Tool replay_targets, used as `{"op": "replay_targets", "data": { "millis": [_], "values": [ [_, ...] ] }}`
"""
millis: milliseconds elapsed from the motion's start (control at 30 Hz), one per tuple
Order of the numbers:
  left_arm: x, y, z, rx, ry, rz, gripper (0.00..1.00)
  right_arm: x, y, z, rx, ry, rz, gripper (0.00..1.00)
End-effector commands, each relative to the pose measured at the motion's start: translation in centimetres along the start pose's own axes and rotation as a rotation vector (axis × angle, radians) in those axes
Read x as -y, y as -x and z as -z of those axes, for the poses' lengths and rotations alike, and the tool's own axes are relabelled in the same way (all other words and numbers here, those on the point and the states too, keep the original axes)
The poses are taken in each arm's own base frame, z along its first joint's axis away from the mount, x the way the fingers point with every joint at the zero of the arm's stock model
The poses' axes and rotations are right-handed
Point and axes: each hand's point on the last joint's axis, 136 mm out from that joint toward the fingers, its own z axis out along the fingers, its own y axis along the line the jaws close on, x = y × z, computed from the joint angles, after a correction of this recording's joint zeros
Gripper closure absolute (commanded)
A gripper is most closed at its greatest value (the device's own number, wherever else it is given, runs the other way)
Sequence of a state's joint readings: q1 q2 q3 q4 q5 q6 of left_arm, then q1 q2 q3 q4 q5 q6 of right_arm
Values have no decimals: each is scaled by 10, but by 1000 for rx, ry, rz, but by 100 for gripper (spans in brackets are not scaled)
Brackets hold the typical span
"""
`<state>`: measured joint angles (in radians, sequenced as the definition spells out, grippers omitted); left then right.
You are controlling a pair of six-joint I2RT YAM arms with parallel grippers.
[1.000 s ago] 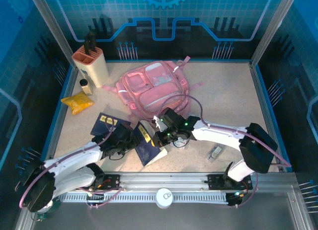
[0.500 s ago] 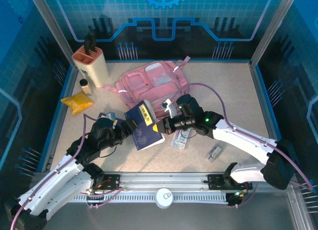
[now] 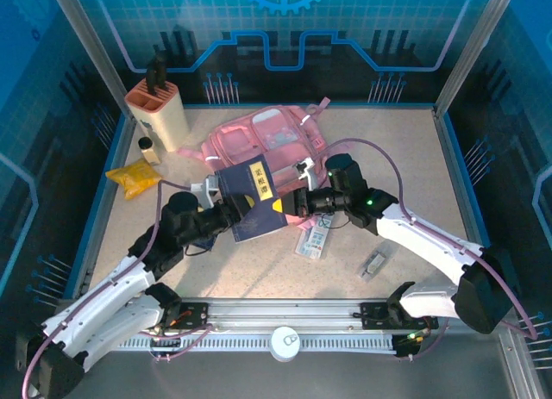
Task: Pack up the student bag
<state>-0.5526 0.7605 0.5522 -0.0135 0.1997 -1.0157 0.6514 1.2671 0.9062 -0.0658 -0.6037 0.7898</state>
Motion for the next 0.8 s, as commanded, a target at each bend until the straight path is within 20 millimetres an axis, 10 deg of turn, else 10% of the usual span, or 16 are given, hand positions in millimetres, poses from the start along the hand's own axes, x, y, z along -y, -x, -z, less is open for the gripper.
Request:
{"op": "replay_targets", "data": {
  "millis": [0,200,467,767],
  "values": [
    [25,2,1,-3,-118,-41,65,-4,5,5,19,42,11,93],
    [36,4,1,-9,-136,-68,89,1,6,8,27,22,15,71],
    [70,10,2,-16,-242,-100,98,20,8,18,26,13,-63,17],
    [88,22,-11,15,-268,-178,98,-10,15,13,-16,195,-113,11]
  ]
}}
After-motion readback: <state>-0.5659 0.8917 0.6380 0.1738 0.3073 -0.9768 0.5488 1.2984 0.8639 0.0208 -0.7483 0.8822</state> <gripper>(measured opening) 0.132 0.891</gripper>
